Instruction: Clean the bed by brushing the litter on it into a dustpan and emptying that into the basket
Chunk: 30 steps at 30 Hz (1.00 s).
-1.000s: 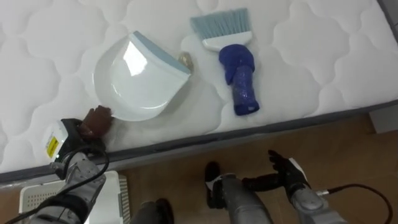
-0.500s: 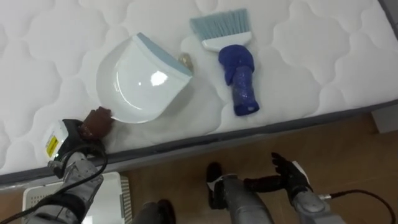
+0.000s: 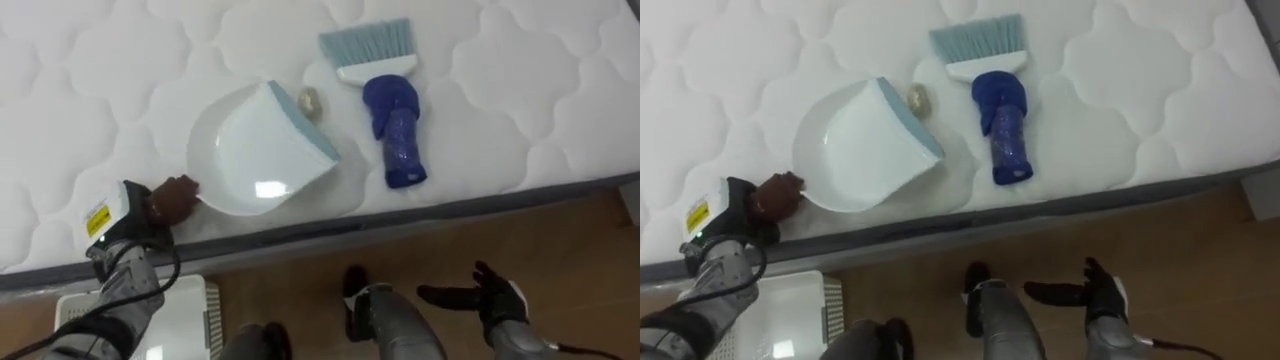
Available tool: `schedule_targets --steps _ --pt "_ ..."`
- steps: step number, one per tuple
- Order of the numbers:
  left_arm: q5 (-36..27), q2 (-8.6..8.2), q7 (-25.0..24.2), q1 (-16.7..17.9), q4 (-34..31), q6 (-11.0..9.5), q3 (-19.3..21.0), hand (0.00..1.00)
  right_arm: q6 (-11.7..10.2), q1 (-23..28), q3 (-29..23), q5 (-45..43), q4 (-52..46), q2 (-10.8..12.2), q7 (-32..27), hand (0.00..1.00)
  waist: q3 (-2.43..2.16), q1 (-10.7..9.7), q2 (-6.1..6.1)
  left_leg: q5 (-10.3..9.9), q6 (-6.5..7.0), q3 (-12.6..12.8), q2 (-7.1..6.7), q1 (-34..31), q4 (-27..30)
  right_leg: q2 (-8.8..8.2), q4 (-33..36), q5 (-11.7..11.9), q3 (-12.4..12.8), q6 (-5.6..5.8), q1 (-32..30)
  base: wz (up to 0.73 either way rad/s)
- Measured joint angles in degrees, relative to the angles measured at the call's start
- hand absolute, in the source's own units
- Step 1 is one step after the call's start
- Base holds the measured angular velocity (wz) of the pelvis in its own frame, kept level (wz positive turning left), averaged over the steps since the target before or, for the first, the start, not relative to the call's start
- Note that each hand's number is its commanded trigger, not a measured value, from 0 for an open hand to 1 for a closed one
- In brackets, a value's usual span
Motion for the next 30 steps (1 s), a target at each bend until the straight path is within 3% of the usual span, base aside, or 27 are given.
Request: schedule_targets --steps 5,8,13,16,19,21,26,30 --pt "4.4 0.03 4.6 2.2 0.1 0.2 0.0 1.0 -0.3 -1.4 -6.4 1.1 -4.6 -1.2 -7.9 0.0 -0.09 -1.1 -0.07 0.0 -0.07 0.8 -0.22 0.8 -0.1 0.3 1.0 -0.4 1.5 0.28 -0.1 -0.05" --pt "5.3 0.06 7.6 3.9 0.1 0.2 0.0 1.0 -0.5 -2.3 -7.7 -5.5 -10.5 -2.0 -14.1 0.0 -0.29 -1.2 -0.27 0.0 -0.18 1.2 0.0 0.9 0.0 0.98 0.8 -0.1 2.3 0.25 -0.3 -0.14" --pt "6.7 0.11 7.8 4.7 0.5 0.6 0.0 1.0 -1.8 -3.8 -8.3 -20.3 -20.6 -1.8 -21.8 0.0 -1.3 -1.0 -1.22 0.0 -0.27 1.8 0.01 2.1 -0.7 1.28 0.6 0.3 2.9 -0.29 0.3 -0.05" --pt "6.7 -0.02 7.8 5.6 1.2 0.6 -0.1 1.0 -3.9 -4.7 -8.0 -28.1 -23.4 -1.4 -25.5 0.0 -1.41 -1.1 -1.4 -0.2 -0.32 1.8 0.2 4.0 -1.4 1.64 -0.2 0.3 3.0 -0.25 2.2 -0.05" --pt "6.6 -0.03 7.8 5.8 1.1 0.7 -0.7 1.0 -4.3 -4.6 -7.4 -32.6 -27.1 -1.4 -28.0 0.0 -1.44 -0.9 -1.46 -0.2 -0.3 1.8 0.09 4.7 -2.3 1.86 -1.4 0.4 3.0 0.4 2.9 -0.07" --pt "6.6 -0.03 7.7 5.8 1.1 1.2 -1.1 1.0 -4.7 -4.6 -6.2 -35.1 -28.6 -1.4 -29.3 0.0 -1.44 -1.1 -1.45 -0.3 -0.21 1.8 0.07 4.9 -2.3 1.83 -1.4 0.6 3.1 -0.02 3.0 -0.03" --pt "6.6 -0.03 7.0 5.5 0.9 1.0 -1.2 1.0 -5.1 -5.6 -3.1 -36.6 -30.6 -1.4 -30.3 0.0 -1.34 -0.4 -1.3 -0.3 -0.12 1.8 0.13 4.7 -2.4 1.78 -1.3 0.6 2.8 -0.01 2.9 0.0" --pt "6.6 -0.03 5.9 4.6 0.9 -0.4 -1.2 1.0 -5.5 -7.7 -0.5 -36.6 -30.7 -1.4 -30.6 0.0 -1.26 1.3 -1.24 -0.2 0.03 1.8 0.07 4.7 -2.7 1.29 -1.3 0.5 2.8 -0.01 2.8 0.01"
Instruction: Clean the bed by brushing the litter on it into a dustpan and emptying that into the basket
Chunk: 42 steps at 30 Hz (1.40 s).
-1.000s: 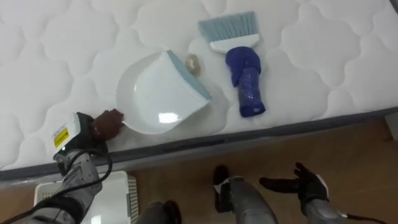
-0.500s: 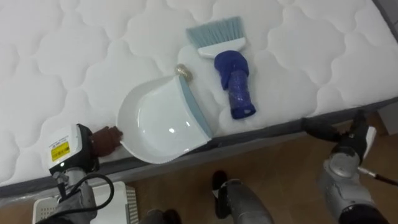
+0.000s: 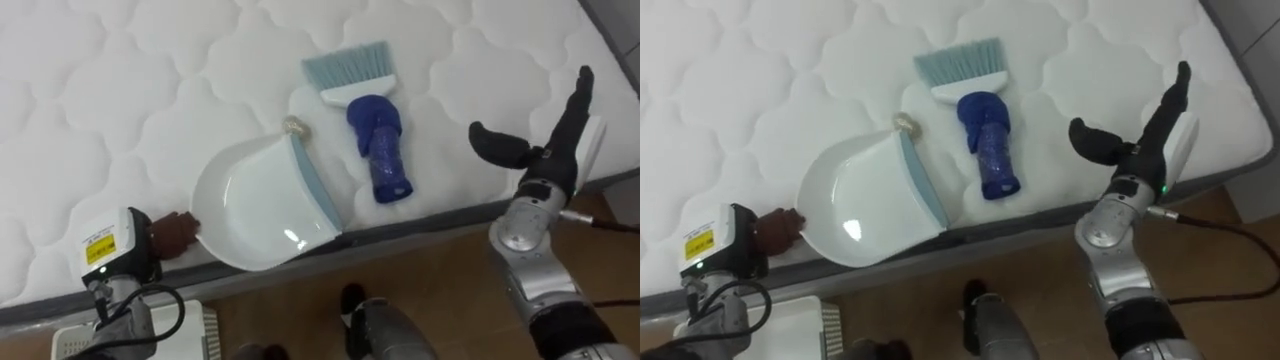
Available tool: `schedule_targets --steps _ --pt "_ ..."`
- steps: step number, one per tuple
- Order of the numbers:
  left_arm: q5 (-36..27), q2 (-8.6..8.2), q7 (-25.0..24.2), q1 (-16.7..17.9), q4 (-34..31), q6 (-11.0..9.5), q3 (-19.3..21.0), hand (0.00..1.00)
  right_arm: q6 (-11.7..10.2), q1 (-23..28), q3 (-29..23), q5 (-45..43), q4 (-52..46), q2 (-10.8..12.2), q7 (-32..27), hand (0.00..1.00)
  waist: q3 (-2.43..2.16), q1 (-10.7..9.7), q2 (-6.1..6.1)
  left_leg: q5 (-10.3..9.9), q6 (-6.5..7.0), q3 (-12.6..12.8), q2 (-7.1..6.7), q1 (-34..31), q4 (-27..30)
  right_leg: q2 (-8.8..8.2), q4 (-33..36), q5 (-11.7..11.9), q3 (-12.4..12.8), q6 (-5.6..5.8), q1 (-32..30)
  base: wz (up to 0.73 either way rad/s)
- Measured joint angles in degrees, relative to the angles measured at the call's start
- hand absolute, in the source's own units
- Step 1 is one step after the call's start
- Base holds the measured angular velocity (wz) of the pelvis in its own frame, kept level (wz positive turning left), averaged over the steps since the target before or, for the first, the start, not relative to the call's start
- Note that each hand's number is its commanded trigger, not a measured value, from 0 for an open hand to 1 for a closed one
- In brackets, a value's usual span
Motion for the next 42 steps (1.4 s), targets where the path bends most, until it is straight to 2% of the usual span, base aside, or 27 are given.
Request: schedule_targets --steps 4,6,8,9,13,15,20,26,28,31,34,35,38,40,42 --pt "0.1 -0.03 -0.1 -0.2 -0.1 -0.8 0.0 1.0 -0.1 -0.7 2.8 -0.1 0.0 0.0 0.6 0.0 0.26 1.1 -0.11 0.0 -0.02 -0.1 0.1 0.1 0.2 -0.28 0.5 -0.5 -0.8 -0.42 0.0 0.01" --pt "0.1 -0.03 -0.1 -0.4 -0.6 -0.9 0.0 1.0 -0.1 -0.7 4.0 -0.2 0.2 0.0 1.8 0.0 0.67 1.3 -0.22 -0.6 -0.28 -0.1 0.02 -0.1 0.4 -0.31 1.2 -1.5 -0.9 -0.12 -0.4 0.05" --pt "0.1 -0.03 -0.1 -0.9 -0.6 -1.1 0.0 1.0 -0.1 -0.8 4.2 -0.2 0.5 0.0 2.9 0.0 0.87 1.9 -0.19 -0.6 -0.35 -0.2 0.1 -0.7 0.5 -0.32 1.2 -1.5 -1.0 -0.23 -1.0 0.0" --pt "0.1 -0.03 -0.1 -1.5 -0.6 -1.3 0.0 1.0 -0.1 -0.8 4.4 -0.1 0.9 0.0 3.5 0.0 1.27 2.3 -0.04 -0.7 -0.44 -0.5 0.25 -0.9 0.6 -0.35 1.0 -1.5 -1.4 -0.35 -1.0 0.0" --pt "0.2 0.02 -0.1 -2.6 -0.6 -2.4 0.0 1.0 -0.1 -1.3 5.1 0.7 4.8 -0.1 5.7 0.0 1.42 3.5 0.08 -0.7 -0.59 -1.6 0.44 -2.5 0.9 -0.36 1.2 -1.6 -2.3 -0.98 -1.9 0.09" --pt "1.1 0.02 0.0 -3.1 -0.6 -3.0 0.0 1.0 0.0 -2.2 5.5 1.0 7.1 0.0 7.5 0.0 1.78 4.1 0.51 -0.6 -0.62 -1.9 0.89 -2.8 1.2 -0.33 1.4 -1.7 -3.1 -1.33 -2.0 0.08" --pt "1.3 0.04 0.0 -3.3 -0.5 -3.1 0.1 1.0 0.1 -4.2 6.4 2.0 9.3 0.0 10.8 0.0 1.81 4.9 0.55 -1.3 -1.12 -2.0 1.05 -3.4 2.2 -0.37 3.1 -3.0 -3.2 -1.77 -2.9 0.02" --pt "3.4 0.07 0.0 -3.6 -0.9 -3.2 0.1 1.0 0.8 -4.9 6.3 5.0 11.9 0.0 14.2 0.0 1.87 5.8 0.69 -1.7 -1.76 -3.3 1.01 -3.7 2.8 -0.43 3.9 -4.0 -3.9 -2.15 -2.8 0.08" --pt "3.5 0.07 0.0 -3.6 -1.0 -3.2 0.1 1.0 0.8 -4.9 6.2 7.6 12.1 -0.1 14.7 0.0 1.88 6.0 1.04 -1.7 -1.87 -3.6 1.05 -3.8 2.8 -0.37 3.8 -4.1 -4.2 -2.21 -2.8 0.04" --pt "6.3 0.06 0.0 -3.6 -1.6 -4.1 0.1 1.0 0.8 -5.4 5.1 13.7 14.2 -0.7 15.3 0.0 1.85 7.4 2.58 -1.8 -2.08 -3.7 1.55 -4.1 3.0 -0.27 3.9 -4.1 -4.8 -2.63 -2.8 0.01" --pt "7.8 0.2 0.7 -3.6 -1.7 -4.1 0.3 1.0 0.7 -5.5 5.1 14.9 14.2 -1.4 16.3 0.0 1.77 7.8 3.47 -1.8 -2.17 -3.9 1.55 -4.1 3.0 -0.36 4.1 -4.4 -5.0 -2.77 -2.8 0.03" --pt "7.8 0.46 1.3 -3.6 -1.8 -4.1 0.5 1.0 0.7 -5.5 5.1 15.2 14.2 -1.5 16.5 0.0 1.76 7.8 3.53 -1.8 -2.22 -3.9 1.55 -4.1 3.0 -0.37 4.2 -4.5 -5.1 -2.82 -2.8 0.0" --pt "7.8 2.96 4.3 -3.6 -2.7 -3.5 2.1 1.0 0.7 -5.5 5.1 17.1 14.2 -2.5 17.1 0.0 1.71 8.5 3.71 -1.6 -2.48 -4.2 1.4 -4.0 3.0 -0.41 4.2 -4.5 -5.2 -2.92 -2.8 0.02" --pt "7.6 5.55 6.1 -3.6 -2.8 -1.7 2.9 1.0 0.6 -5.5 5.1 18.2 14.7 -2.9 17.3 0.0 1.62 8.6 3.98 -1.5 -2.51 -4.4 0.89 -3.9 2.8 -0.84 4.4 -4.5 -5.2 -2.9 -2.7 0.08" --pt "7.2 7.14 6.8 -3.6 -2.8 -0.5 3.1 1.0 0.4 -5.8 5.0 18.8 15.9 -3.0 17.5 0.0 1.56 8.7 4.08 -1.4 -2.32 -4.4 0.53 -3.8 2.7 -1.28 4.7 -4.6 -5.3 -2.77 -2.5 0.1"
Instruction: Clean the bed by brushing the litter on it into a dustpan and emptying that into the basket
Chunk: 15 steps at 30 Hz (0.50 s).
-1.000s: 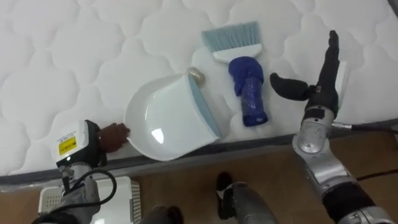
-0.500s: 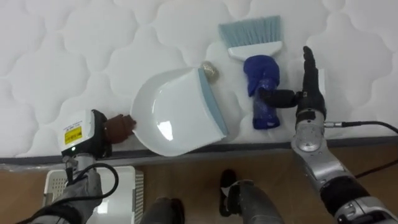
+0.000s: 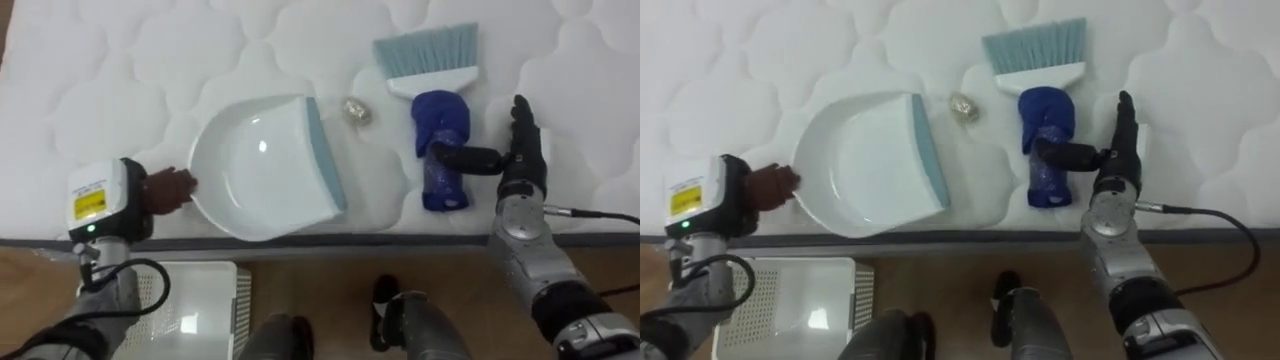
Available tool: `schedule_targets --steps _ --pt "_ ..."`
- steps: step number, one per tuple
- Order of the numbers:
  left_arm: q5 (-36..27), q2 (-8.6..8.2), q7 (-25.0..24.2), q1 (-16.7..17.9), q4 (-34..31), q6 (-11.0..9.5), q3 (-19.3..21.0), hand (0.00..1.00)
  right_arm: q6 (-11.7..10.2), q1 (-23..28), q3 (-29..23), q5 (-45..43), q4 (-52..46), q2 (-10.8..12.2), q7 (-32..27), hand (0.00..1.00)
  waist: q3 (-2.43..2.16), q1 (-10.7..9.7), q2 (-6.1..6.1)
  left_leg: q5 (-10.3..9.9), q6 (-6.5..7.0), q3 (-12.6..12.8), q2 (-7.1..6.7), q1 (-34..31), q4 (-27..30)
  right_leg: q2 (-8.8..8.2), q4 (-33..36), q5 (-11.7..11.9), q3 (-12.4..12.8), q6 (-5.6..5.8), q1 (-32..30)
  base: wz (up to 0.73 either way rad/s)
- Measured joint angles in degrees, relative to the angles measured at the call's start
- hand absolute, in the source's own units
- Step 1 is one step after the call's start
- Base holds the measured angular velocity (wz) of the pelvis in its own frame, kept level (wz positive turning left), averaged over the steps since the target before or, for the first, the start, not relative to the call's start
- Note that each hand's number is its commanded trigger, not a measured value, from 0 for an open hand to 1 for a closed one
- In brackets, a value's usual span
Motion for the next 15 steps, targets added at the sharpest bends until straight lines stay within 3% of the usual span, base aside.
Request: schedule_targets --steps 3,7,15 --pt "-0.9 1.14 0.0 0.2 0.0 1.2 0.3 1.0 -0.4 -0.1 -1.1 2.8 0.5 -0.5 1.4 0.0 0.04 0.1 0.32 0.2 0.34 -0.2 -0.8 0.2 0.0 -0.32 0.4 -0.2 0.2 0.41 0.2 0.09" --pt "-0.9 1.21 0.0 1.9 -2.4 2.2 0.8 1.0 -0.5 -0.5 -1.7 10.9 0.4 -2.0 3.1 0.0 0.04 1.1 0.51 0.3 0.35 -0.4 -1.25 0.2 0.0 -0.96 0.2 0.0 0.0 0.66 0.4 0.03" --pt "-0.9 1.21 0.0 3.7 -6.3 5.0 1.1 1.0 -1.0 -1.3 -3.9 28.0 0.7 -2.7 8.9 0.0 0.04 1.2 0.56 0.5 0.72 -0.4 -1.43 0.3 0.0 -1.02 0.1 0.2 -0.1 0.84 0.6 0.01"
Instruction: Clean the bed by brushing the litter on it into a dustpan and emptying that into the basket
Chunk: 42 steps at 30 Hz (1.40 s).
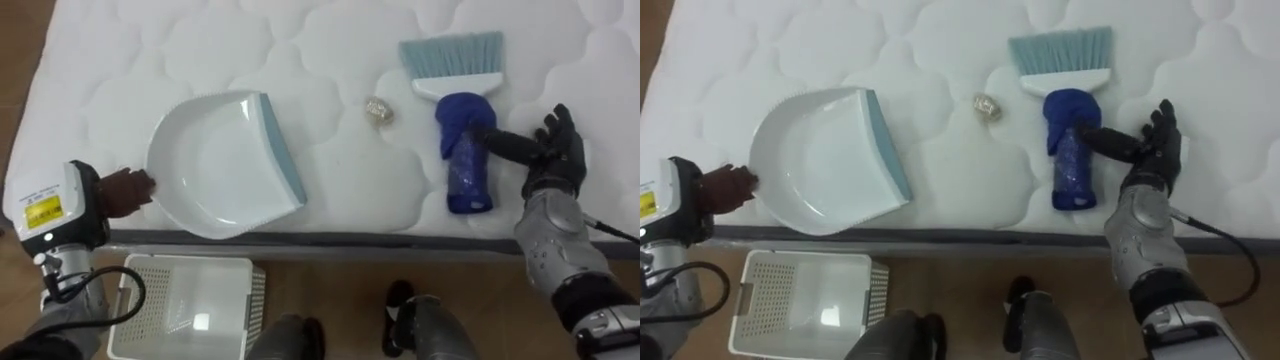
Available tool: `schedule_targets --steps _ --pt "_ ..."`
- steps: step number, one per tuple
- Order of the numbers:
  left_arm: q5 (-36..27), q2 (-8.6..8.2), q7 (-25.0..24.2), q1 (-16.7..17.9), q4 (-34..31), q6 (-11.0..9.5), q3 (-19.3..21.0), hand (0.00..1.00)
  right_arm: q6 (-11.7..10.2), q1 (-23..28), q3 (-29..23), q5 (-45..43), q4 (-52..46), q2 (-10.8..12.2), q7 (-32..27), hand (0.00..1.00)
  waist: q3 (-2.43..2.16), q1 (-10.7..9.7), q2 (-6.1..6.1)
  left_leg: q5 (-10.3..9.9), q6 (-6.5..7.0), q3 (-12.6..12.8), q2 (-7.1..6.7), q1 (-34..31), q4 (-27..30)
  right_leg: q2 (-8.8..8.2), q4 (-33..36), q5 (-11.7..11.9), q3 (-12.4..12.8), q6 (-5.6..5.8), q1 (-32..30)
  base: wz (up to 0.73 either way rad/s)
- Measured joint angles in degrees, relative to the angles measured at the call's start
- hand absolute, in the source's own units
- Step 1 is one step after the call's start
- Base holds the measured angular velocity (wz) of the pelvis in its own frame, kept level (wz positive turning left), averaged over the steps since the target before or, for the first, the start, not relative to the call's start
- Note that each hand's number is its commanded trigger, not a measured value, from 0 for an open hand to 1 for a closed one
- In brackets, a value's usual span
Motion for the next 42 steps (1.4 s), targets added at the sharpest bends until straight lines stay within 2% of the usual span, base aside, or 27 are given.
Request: schedule_targets --steps 7,12,21,26,30,35,39,42 --pt "0.0 -0.01 -0.5 0.1 -0.7 1.2 0.0 1.0 0.0 0.0 -0.3 2.4 0.0 0.0 2.1 0.0 -0.04 -0.3 0.05 0.0 -0.07 0.2 0.09 0.3 0.0 0.16 0.0 0.1 0.2 -0.13 0.1 -0.01" --pt "2.3 -0.01 -1.4 0.2 -0.8 2.2 0.5 1.0 0.1 0.0 0.4 -3.1 0.0 0.1 2.1 0.0 -0.08 -0.1 0.11 0.1 -0.14 0.4 0.19 0.6 -0.1 0.39 -0.1 0.2 0.4 -0.28 0.2 -0.02" --pt "2.5 -0.04 -1.6 1.2 -0.9 2.1 0.5 1.0 0.1 0.1 2.1 -10.9 0.0 0.7 2.1 0.0 -0.1 -0.1 0.07 0.4 -0.4 -0.1 0.23 1.1 -0.6 0.84 -1.0 0.8 0.6 -0.72 0.8 -0.02" --pt "2.5 -1.04 -1.9 1.2 -0.9 2.1 0.5 1.0 0.6 0.2 3.7 -11.5 0.0 0.6 2.1 0.0 -0.12 -0.1 0.03 0.5 -0.53 -0.2 0.21 2.0 -1.2 0.79 -1.4 0.8 0.4 -0.71 1.8 0.0" --pt "2.7 -2.43 -2.5 1.2 -0.9 2.0 -0.1 1.0 1.0 0.2 6.6 -16.2 0.0 0.5 2.1 0.0 -0.13 -0.3 -0.07 0.6 -0.56 -0.2 -0.08 2.1 -1.3 0.69 -1.4 0.9 0.4 -0.51 1.9 0.0" --pt "2.5 -3.37 -3.4 1.1 -1.0 1.0 -2.5 1.0 1.2 0.1 10.0 -20.5 0.0 0.8 2.1 0.0 -0.08 -0.7 -0.67 0.6 -0.43 -0.2 -0.16 2.1 -1.2 0.33 -1.2 0.5 0.4 0.07 1.9 0.0" --pt "2.5 -4.25 -4.0 0.9 -1.0 -0.6 -3.0 1.0 1.2 0.0 12.6 -22.0 0.0 2.3 2.9 0.0 0.04 -1.1 -1.79 0.5 -0.43 -0.2 -0.07 1.9 -1.2 0.44 -1.3 0.5 0.3 0.08 1.8 0.0" --pt "2.5 -4.91 -4.0 0.9 -1.0 -1.4 -4.0 1.0 1.2 -0.3 12.8 -22.0 0.0 3.5 3.4 0.0 0.06 -1.1 -1.83 0.5 -0.31 -0.2 -0.04 1.8 -1.2 0.84 -1.6 0.6 0.3 0.29 1.8 0.0"
